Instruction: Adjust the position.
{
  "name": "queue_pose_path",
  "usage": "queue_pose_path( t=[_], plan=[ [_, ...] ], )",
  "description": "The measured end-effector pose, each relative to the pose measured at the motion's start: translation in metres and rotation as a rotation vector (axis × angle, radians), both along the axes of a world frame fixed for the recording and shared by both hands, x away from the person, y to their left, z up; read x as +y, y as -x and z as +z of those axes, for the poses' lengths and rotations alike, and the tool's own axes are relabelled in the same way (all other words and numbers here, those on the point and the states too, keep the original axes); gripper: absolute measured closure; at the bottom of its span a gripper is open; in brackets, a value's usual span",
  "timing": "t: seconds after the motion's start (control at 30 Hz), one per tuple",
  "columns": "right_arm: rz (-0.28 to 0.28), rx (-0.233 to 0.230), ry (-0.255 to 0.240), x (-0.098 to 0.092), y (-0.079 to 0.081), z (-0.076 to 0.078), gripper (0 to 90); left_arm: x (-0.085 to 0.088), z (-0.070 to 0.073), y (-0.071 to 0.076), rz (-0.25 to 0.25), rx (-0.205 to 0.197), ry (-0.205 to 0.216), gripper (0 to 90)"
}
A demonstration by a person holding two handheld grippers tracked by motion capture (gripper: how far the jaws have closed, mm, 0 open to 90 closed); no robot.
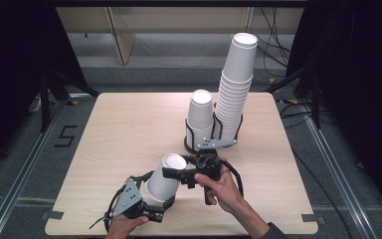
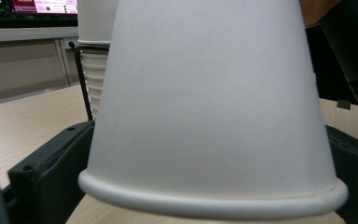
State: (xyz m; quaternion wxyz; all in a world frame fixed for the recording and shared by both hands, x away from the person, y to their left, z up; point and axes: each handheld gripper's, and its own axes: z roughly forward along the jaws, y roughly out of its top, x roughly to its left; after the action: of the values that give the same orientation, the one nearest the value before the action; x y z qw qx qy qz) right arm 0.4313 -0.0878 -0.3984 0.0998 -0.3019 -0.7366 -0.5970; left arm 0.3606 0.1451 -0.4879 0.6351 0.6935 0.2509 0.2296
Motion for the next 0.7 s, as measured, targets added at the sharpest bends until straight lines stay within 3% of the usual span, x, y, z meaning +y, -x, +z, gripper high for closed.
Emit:
queue_pose_path(
  t=[0.07, 0.13, 0.2, 0.33, 0.5, 0.57, 0.63, 0.7],
  plan=[
    [0.002, 0.005, 0.003, 0.001, 0.000, -0.002, 24.7, -0.001, 0.000, -0.001, -0.012, -0.001, 0.002, 1.5],
    [-0.001, 0.020, 0.008, 0.001, 0.001, -0.001, 24.4, 0.001, 0.001, 0.000, -0.018, 0.029, -0.031, 4.9],
    [-0.003, 0.017, 0.010, 0.001, 0.000, -0.002, 24.1, 0.002, 0.004, -0.001, -0.023, 0.016, -0.042, 7.5],
    [0.027, 0.016, 0.027, -0.003, -0.002, 0.001, 23.0, 0.003, 0.007, 0.000, -0.032, -0.001, -0.106, 11.5],
    [0.073, -0.091, 0.147, -0.007, -0.003, 0.005, 16.7, 0.008, 0.007, -0.002, -0.051, 0.023, -0.202, 13.9],
    [0.088, -0.126, 0.193, -0.010, -0.003, 0.008, 16.0, 0.008, 0.006, -0.002, -0.064, 0.024, -0.209, 14.2],
    [0.098, -0.165, 0.243, -0.012, -0.003, 0.011, 16.1, 0.008, 0.007, -0.001, -0.077, 0.021, -0.262, 14.3],
    [0.117, -0.216, 0.315, -0.014, -0.001, 0.014, 16.0, 0.008, 0.009, -0.001, -0.098, 0.031, -0.295, 14.3]
  ],
)
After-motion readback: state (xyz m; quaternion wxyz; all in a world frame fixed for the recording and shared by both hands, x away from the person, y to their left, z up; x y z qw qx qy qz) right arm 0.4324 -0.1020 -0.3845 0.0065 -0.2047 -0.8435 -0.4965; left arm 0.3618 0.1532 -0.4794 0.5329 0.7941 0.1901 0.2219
